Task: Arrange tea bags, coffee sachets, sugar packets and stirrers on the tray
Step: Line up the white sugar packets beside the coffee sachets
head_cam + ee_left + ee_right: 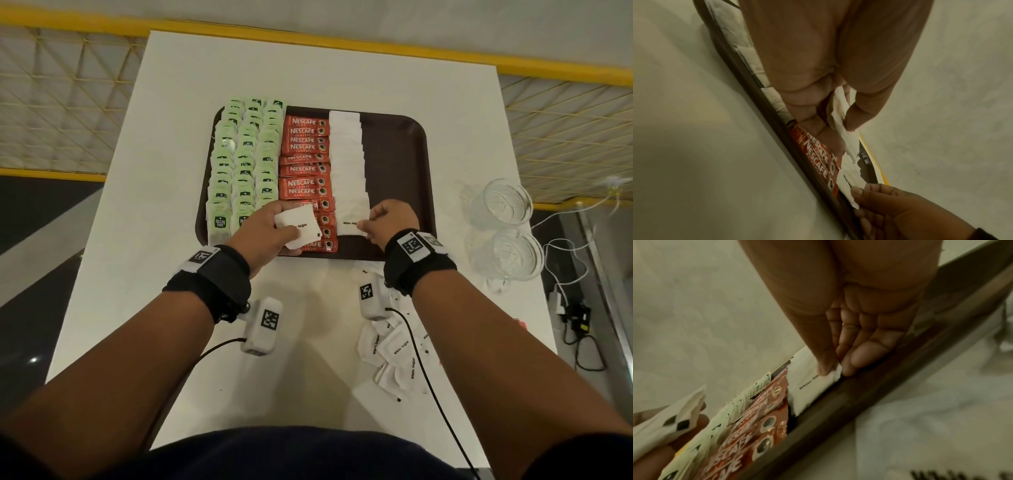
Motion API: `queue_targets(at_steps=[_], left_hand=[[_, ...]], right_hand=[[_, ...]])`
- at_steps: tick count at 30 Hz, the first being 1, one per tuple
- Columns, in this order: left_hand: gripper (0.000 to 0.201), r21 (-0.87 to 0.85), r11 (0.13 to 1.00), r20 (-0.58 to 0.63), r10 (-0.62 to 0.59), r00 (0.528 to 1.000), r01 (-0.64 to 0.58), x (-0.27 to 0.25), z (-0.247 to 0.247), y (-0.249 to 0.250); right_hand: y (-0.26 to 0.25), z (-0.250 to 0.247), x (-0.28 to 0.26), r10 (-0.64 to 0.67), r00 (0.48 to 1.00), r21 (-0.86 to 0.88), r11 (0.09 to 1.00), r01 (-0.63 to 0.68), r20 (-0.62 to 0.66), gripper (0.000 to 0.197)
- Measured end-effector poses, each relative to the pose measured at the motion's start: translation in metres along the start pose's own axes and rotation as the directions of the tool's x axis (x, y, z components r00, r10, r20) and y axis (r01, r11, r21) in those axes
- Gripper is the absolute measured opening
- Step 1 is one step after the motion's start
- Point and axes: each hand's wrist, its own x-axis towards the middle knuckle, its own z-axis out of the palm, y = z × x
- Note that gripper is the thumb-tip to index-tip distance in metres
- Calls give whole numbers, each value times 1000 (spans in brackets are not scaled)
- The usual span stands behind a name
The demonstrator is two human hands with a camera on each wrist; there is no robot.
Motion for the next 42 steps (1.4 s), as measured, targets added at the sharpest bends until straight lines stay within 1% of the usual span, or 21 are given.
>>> queue_targets(at_steps=[2, 4, 5, 6, 7, 9, 10, 11, 15, 17, 20, 23, 28, 34, 36, 38, 39, 40, 42], left_hand=[[44, 13, 1000, 17, 9, 1000, -9, -1, 0, -1], [46, 33, 999, 19, 23, 1000, -24, -1, 1, -2], [46, 45, 998, 18, 35, 999, -36, -1, 2, -2], [47, 51, 998, 16, 47, 999, -48, -1, 4, -2], [48, 54, 997, 11, 57, 998, -58, -1, 6, -3], [51, 60, 996, -6, 73, 997, -72, 0, 12, -3], [51, 63, 995, -15, 79, 997, -78, 0, 15, -2], [51, 61, 995, -23, 83, 996, -82, 1, 18, -2], [48, 16, 997, -16, 82, 997, -82, 2, 24, -2], [45, -5, 997, -14, 76, 997, -76, 3, 22, -3], [45, -19, 997, -40, 69, 997, -70, 3, 18, -4], [43, -30, 997, -68, 66, 995, -68, 1, 14, -6], [38, -36, 998, -73, 42, 996, -45, 2, 10, -9], [41, -36, 999, -60, 38, 997, -41, 1, 9, -11], [38, -21, 999, -51, 42, 998, -43, 0, 11, -11], [36, -7, 999, -48, 50, 998, -51, 1, 13, -12], [37, -11, 999, -47, 50, 998, -51, 1, 14, -13], [39, -21, 998, -45, 51, 998, -52, 1, 16, -14], [40, -34, 998, -43, 54, 998, -56, 3, 21, -14]], right_hand=[[-1, -2, -4, -20, 999, -34, 999, 19, -35, 25], [-5, -5, -13, -86, 993, -49, 995, 82, -84, 27], [-8, -6, -19, -125, 989, -42, 992, 122, -79, 28], [-12, -6, -26, -158, 987, -28, 987, 157, -36, 29], [-16, -6, -34, -178, 983, 8, 984, 178, 41, 30], [-22, -5, -46, -184, 961, 121, 979, 162, 208, 30], [-23, -5, -50, -186, 951, 172, 974, 146, 246, 29], [-23, -5, -52, -183, 950, 212, 969, 131, 252, 28], [-12, -13, -50, -125, 974, 346, 937, 53, 189, 22], [-4, -20, -45, -106, 981, 375, 926, 37, 165, 19], [10, -27, -36, -67, 990, 350, 937, 19, 124, 14], [19, -28, -28, -30, 994, 248, 969, 2, 106, 14], [11, -18, -18, -40, 995, 100, 995, 31, 92, 16], [9, -9, -11, -3, 997, -37, 999, 6, 75, 19], [9, -9, -12, -31, 999, -67, 997, 31, 9, 23], [5, -11, -18, -97, 994, -62, 994, 94, -41, 25], [1, -12, -23, -125, 992, -37, 991, 125, -9, 28], [-3, -12, -28, -143, 988, 16, 990, 143, 60, 31], [-10, -11, -40, -146, 961, 132, 984, 117, 235, 31]])
